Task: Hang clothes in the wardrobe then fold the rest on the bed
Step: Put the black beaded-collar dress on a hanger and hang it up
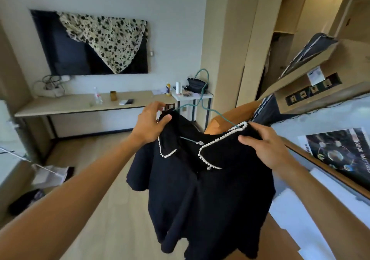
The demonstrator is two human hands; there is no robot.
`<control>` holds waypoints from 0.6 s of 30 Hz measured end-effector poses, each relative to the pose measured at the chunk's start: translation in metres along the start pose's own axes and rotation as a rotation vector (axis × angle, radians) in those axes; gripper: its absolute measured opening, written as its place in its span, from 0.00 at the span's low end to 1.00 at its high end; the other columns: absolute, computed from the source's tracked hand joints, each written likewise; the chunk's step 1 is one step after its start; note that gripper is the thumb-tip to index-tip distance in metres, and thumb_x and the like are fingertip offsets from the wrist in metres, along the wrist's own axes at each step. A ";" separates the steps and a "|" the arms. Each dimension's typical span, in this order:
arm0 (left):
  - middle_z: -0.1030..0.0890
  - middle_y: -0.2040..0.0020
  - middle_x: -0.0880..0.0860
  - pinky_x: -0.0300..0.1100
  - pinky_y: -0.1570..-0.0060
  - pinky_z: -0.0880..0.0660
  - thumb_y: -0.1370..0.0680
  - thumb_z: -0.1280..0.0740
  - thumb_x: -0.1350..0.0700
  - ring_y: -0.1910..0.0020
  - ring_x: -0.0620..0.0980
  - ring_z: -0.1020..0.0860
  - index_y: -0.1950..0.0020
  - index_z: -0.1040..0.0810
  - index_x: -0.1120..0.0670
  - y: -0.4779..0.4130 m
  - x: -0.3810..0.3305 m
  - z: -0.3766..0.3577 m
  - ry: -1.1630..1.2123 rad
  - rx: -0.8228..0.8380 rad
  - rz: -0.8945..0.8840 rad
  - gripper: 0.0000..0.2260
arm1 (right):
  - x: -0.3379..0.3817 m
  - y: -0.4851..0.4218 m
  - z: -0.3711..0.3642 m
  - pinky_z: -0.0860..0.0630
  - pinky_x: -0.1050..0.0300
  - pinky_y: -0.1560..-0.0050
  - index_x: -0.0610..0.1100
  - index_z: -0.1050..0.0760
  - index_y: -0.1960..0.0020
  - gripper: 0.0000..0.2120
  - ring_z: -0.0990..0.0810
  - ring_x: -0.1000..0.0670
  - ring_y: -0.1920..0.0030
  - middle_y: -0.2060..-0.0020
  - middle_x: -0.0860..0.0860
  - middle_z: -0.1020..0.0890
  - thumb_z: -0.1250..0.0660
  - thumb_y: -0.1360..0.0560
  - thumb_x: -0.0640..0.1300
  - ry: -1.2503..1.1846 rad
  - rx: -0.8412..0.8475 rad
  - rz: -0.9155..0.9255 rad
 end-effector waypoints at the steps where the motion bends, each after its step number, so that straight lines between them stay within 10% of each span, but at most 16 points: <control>1: 0.22 0.38 0.55 0.49 0.36 0.28 0.20 0.34 0.46 0.36 0.53 0.24 0.32 0.28 0.57 -0.002 0.013 0.004 0.003 -0.008 0.031 0.21 | -0.001 -0.014 -0.016 0.22 0.65 0.56 0.38 0.20 0.50 0.04 0.16 0.55 0.59 0.60 0.46 0.15 0.33 0.22 0.34 -0.026 0.020 -0.004; 18: 0.19 0.44 0.46 0.31 0.46 0.31 0.17 0.36 0.49 0.43 0.42 0.23 0.41 0.21 0.53 -0.122 0.179 0.014 0.125 -0.075 0.290 0.11 | -0.056 -0.291 -0.227 0.21 0.41 0.51 0.37 0.21 0.56 0.09 0.16 0.39 0.56 0.59 0.38 0.16 0.31 0.24 0.43 0.039 0.090 -0.106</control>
Point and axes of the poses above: each hand's wrist, its own y-axis away from the middle knuckle, its own z-axis out of the back of the hand, x = y × z, the point moved 4 cm from there along -y, towards the middle knuckle
